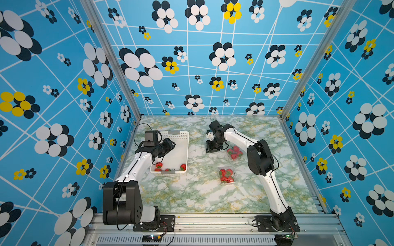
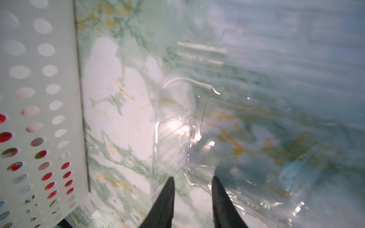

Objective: Pack strawberries into containers
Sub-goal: Pick up the strawberry from the basket.

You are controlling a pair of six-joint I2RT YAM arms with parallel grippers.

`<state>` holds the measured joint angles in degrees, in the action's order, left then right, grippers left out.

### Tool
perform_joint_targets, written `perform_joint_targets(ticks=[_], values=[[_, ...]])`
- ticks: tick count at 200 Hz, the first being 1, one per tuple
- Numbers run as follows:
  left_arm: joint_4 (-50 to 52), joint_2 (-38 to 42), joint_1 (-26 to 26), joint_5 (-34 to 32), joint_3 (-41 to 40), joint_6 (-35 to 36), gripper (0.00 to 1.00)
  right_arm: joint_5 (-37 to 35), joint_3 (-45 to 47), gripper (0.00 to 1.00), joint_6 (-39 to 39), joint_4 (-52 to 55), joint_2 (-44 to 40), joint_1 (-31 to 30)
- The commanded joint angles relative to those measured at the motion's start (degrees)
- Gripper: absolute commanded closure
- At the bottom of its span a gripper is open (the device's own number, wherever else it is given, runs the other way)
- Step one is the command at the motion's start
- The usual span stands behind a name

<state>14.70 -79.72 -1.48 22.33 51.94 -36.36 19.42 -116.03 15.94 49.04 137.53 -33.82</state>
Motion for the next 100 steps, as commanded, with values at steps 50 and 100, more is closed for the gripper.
perform_joint_targets(ticks=[50,100], values=[[2.28,2.84,-1.07,1.84,-2.85,2.26,0.43,1.93,6.20,0.62,4.98,-3.26,-6.72,-8.00],[3.14,4.22,-2.96,2.22,-3.01,3.13,0.43,-8.44,5.69,0.43,4.55,0.86,-12.44,-9.40]])
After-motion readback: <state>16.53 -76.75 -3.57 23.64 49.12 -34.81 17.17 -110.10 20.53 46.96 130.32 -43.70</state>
